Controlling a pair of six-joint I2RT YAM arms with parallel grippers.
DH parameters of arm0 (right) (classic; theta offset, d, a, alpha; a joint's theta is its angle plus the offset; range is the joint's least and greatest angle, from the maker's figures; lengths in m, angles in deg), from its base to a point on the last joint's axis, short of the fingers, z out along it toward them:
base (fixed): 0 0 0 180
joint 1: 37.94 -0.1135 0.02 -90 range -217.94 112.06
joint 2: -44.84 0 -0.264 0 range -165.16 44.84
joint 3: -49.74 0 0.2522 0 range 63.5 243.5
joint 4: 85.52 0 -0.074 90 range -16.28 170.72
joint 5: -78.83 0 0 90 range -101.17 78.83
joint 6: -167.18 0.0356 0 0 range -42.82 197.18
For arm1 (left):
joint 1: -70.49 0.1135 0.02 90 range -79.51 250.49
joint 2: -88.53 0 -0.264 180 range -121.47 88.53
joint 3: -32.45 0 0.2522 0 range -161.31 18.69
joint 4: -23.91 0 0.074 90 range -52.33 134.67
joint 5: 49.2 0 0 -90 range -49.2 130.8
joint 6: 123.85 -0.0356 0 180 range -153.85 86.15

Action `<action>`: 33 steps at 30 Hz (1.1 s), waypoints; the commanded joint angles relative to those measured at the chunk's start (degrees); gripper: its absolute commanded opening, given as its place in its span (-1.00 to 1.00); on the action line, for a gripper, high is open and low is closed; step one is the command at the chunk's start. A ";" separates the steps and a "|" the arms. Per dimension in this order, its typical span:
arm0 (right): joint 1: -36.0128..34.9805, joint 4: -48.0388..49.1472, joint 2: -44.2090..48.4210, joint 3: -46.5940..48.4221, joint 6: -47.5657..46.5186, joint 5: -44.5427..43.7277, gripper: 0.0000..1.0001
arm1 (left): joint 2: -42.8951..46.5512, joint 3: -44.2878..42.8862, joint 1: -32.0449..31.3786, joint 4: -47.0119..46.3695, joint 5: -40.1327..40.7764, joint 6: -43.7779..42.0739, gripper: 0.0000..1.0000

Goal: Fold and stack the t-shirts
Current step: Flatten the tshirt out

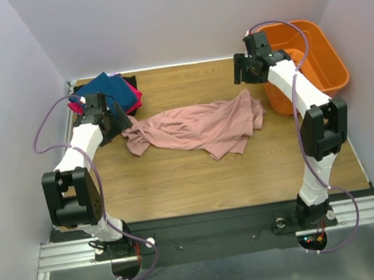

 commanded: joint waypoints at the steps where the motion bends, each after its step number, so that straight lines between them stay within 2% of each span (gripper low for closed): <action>1: 0.10 2.56 5.11 -1.33 0.00 5.14 0.49 | 3.60 4.91 -0.35 -7.41 -3.47 4.83 0.97; 6: 0.10 2.65 11.00 -10.21 0.52 8.57 0.52 | -0.17 3.35 -0.35 -11.37 -2.25 6.59 0.90; 7: 0.10 2.73 11.79 -13.18 0.88 10.49 0.52 | -0.96 2.73 -0.26 -11.54 -1.72 6.50 0.84; 8: 0.10 2.82 12.67 -14.86 1.40 11.21 0.52 | -2.63 2.11 -0.26 -12.41 -1.81 6.68 0.64; 10: 0.10 3.52 14.86 -19.44 2.19 12.53 0.53 | -4.39 0.53 -0.26 -14.34 -2.25 6.85 0.45; 14: 0.10 4.32 17.50 -24.27 3.69 14.37 0.53 | -10.36 -3.25 -0.26 -14.53 -1.63 7.12 0.29; 19: 0.10 4.49 19.61 -26.31 4.48 14.64 0.53 | -14.06 -6.07 -0.26 -14.53 -1.54 7.12 0.17; 22: 0.18 4.41 19.62 -26.48 4.57 14.82 0.54 | -14.51 -6.86 -0.35 -13.57 -1.54 7.38 0.16; 28: 0.10 4.49 18.56 -26.22 5.27 15.52 0.53 | -11.52 -4.05 -0.35 -13.48 4.59 7.47 0.17; 33: 0.18 4.58 17.42 -25.61 5.19 16.14 0.54 | -12.39 -4.05 -0.35 -13.74 6.01 6.77 0.18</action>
